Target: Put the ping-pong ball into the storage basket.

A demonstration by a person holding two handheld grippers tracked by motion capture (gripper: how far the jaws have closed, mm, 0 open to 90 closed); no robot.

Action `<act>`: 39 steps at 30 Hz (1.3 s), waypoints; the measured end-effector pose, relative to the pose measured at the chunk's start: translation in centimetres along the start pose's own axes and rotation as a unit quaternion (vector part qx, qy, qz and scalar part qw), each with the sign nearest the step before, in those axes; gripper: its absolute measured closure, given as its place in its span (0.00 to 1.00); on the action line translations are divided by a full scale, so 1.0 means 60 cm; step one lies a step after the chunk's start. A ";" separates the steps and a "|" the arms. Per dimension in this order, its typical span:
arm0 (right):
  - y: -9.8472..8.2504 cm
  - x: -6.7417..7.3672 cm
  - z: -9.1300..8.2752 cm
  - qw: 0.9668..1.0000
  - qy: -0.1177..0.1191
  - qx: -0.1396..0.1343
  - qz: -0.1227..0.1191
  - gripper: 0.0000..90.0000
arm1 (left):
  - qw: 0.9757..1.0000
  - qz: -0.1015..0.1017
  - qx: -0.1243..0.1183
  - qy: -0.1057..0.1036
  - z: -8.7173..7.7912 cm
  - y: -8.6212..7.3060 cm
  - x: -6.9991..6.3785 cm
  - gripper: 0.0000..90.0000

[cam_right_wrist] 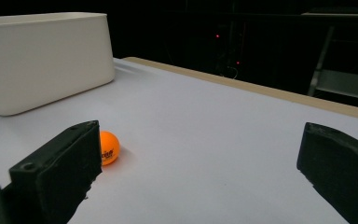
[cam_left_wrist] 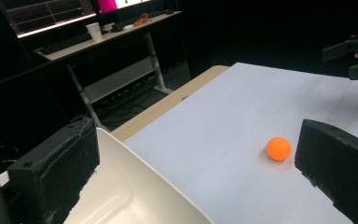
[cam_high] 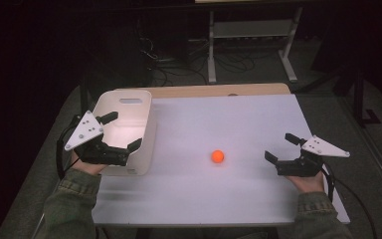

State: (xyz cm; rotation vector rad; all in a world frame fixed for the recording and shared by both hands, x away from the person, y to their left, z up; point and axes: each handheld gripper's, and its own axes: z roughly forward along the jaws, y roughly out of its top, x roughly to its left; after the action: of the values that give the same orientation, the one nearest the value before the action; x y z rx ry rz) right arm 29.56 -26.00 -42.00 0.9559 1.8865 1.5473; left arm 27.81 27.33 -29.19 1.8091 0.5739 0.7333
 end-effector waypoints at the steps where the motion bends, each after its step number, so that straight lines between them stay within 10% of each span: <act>1: 0.000 0.000 0.000 1.000 0.000 0.000 0.000 0.00 | 1.000 0.002 0.002 -0.001 0.003 0.002 0.001 0.00; 39: 0.000 0.000 0.000 1.000 0.005 0.002 0.001 0.00 | 0.996 0.036 0.073 -0.035 0.075 0.053 0.029 0.00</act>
State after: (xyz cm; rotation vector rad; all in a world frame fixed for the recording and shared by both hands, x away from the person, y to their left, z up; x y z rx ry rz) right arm 29.57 -25.97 -42.02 0.9547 1.8960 1.5529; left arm 32.39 24.54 -26.99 1.9923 0.5290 0.6875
